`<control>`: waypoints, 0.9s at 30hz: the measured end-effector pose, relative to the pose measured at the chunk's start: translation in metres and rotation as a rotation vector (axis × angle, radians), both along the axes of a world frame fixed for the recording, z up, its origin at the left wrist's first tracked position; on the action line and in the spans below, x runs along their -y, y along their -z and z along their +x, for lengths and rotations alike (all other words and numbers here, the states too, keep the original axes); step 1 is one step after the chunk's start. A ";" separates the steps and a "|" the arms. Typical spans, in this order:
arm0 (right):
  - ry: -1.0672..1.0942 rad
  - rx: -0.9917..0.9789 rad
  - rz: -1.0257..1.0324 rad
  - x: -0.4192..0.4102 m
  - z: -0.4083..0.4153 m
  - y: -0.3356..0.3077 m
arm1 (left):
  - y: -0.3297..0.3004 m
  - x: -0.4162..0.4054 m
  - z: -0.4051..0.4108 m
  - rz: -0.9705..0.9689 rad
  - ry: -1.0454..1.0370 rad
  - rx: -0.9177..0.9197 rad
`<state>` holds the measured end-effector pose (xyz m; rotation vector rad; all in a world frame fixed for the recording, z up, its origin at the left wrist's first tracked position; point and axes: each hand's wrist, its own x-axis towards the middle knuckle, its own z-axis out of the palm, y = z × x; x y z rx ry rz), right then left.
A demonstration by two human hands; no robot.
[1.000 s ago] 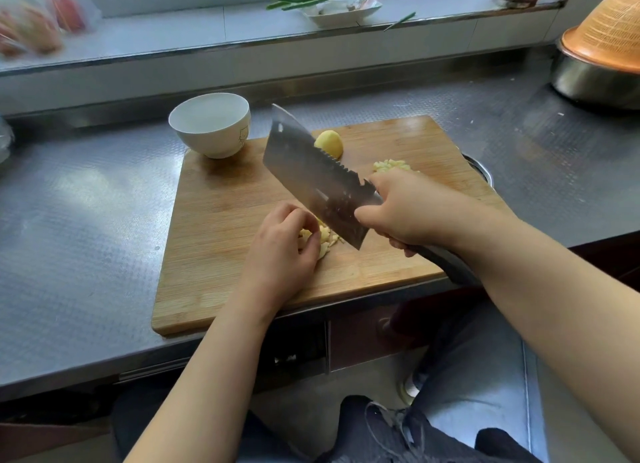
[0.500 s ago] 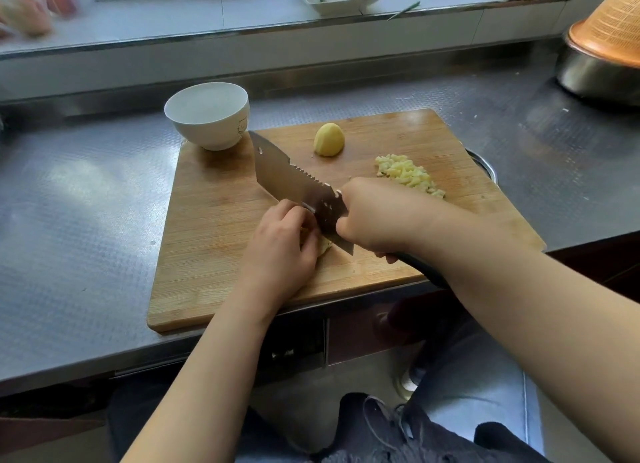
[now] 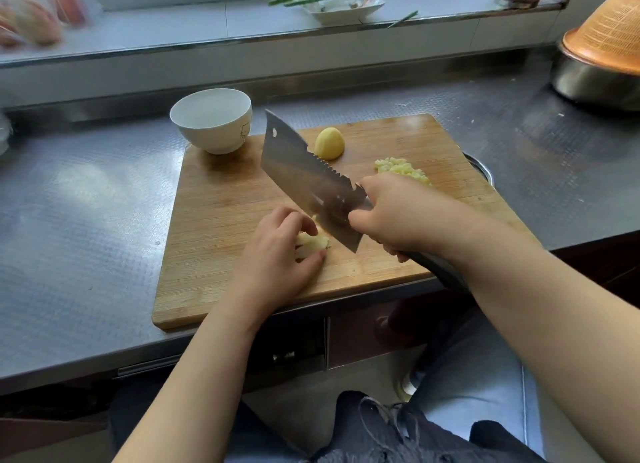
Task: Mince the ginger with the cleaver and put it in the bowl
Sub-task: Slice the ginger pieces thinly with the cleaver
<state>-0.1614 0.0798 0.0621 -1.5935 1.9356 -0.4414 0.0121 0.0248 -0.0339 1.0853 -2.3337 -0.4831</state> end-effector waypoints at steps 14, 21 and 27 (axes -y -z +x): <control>-0.074 -0.257 0.107 0.006 0.024 -0.004 | 0.011 0.005 -0.007 -0.090 -0.062 0.014; 0.019 -0.052 0.067 0.011 0.014 0.010 | 0.010 0.000 -0.009 -0.132 -0.096 0.007; 0.040 0.027 0.033 0.003 -0.005 0.008 | 0.008 -0.002 0.001 -0.112 -0.058 -0.051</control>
